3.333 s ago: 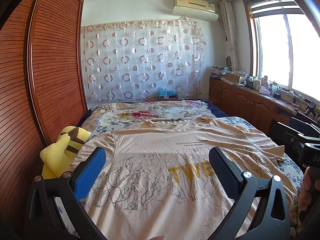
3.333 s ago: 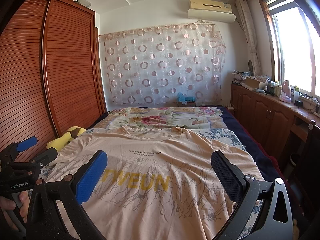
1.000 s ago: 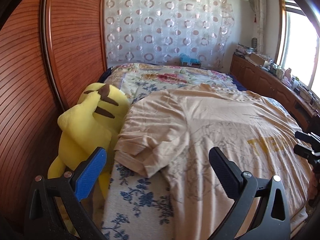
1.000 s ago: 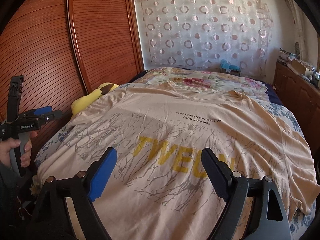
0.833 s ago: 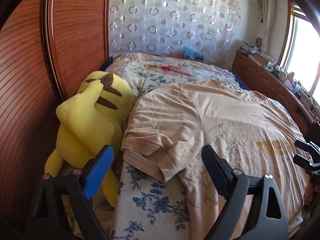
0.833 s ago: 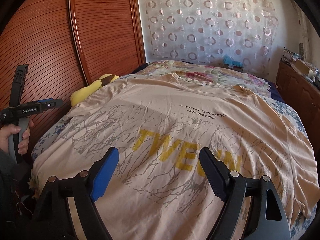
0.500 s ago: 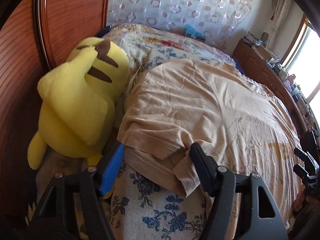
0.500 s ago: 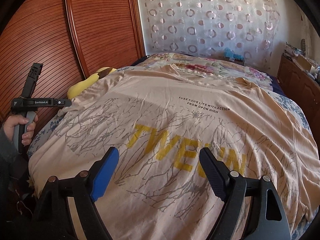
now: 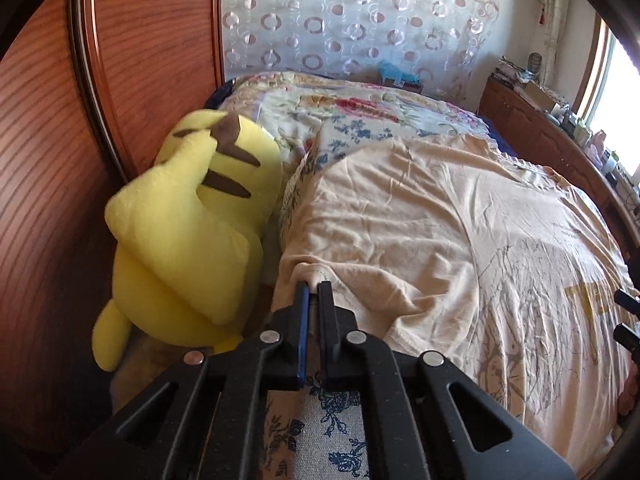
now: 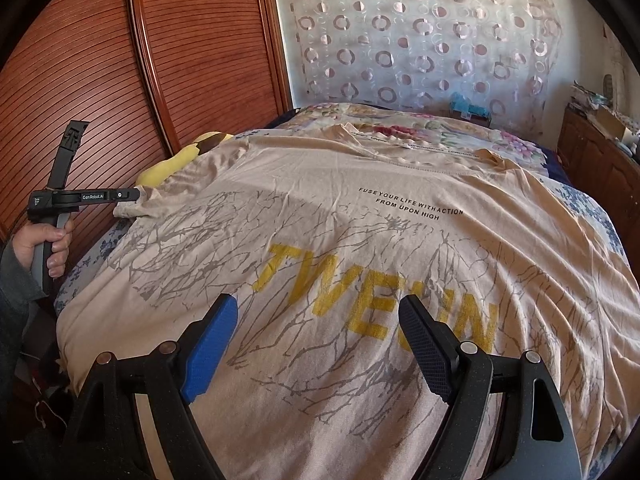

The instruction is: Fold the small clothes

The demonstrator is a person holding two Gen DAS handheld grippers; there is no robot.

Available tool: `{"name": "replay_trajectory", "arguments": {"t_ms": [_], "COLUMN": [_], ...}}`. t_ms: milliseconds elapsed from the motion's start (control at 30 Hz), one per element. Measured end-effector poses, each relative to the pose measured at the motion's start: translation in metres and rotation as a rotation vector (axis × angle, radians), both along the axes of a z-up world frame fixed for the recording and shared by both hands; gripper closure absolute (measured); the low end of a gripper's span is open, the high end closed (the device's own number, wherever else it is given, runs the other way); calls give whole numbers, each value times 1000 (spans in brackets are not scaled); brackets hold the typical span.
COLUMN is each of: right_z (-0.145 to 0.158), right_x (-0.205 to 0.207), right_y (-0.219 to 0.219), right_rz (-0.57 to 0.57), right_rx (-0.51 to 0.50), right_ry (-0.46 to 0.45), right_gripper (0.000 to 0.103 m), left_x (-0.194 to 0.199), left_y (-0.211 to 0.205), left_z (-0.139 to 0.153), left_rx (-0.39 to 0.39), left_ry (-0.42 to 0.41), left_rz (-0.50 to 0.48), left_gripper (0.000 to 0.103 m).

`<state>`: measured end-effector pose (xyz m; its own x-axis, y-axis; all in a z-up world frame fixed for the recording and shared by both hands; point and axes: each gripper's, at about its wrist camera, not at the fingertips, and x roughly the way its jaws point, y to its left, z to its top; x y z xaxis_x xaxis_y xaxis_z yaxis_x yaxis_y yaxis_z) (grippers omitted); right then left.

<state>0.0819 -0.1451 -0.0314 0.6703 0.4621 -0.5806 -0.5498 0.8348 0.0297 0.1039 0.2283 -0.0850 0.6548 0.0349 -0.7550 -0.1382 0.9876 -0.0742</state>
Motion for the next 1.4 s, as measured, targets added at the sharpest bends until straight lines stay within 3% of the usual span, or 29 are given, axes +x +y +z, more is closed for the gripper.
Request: {"name": "replay_trajectory", "arguments": {"t_ms": [200,400,600,733,800,833,900,967,1200,1400], "right_z": [1,3,3,5,7,8,10,12,22,27], "right_x": [-2,-6,-14,-14,-12,-12,-9,-6,4,19], "right_y": [-1,-4,-9,-13,-15,-16,-17,-16,1,28], "right_rz": [1,2,-2,-8,-11,-12,-14,-13,19,80], "right_rx": [2,19,10,14,14,13,9,6,-13,-18], "right_ry": [-4,-7,-22,-20,-24,-27,-35,-39,-67,-82], "right_gripper": [19,19,19,19,19,19,19,19,19,19], "left_x": [12,42,33,25,20,17,14,12,4,-3], "left_y": [-24,-84,-132,-132,-126,-124,-116,-102,-58,-56], "left_z": [27,51,71,75,71,66,53,35,-21,-26], "left_rx": [37,17,25,36,31,28,35,45,22,22], "left_ry": [-46,-61,-102,-103,-90,-83,-54,-13,93,55], "left_rz": [-73,-212,-324,-337,-336,-325,-305,-272,-178,-173], "left_gripper": [99,99,98,80,63,56,55,40,27,22]}}
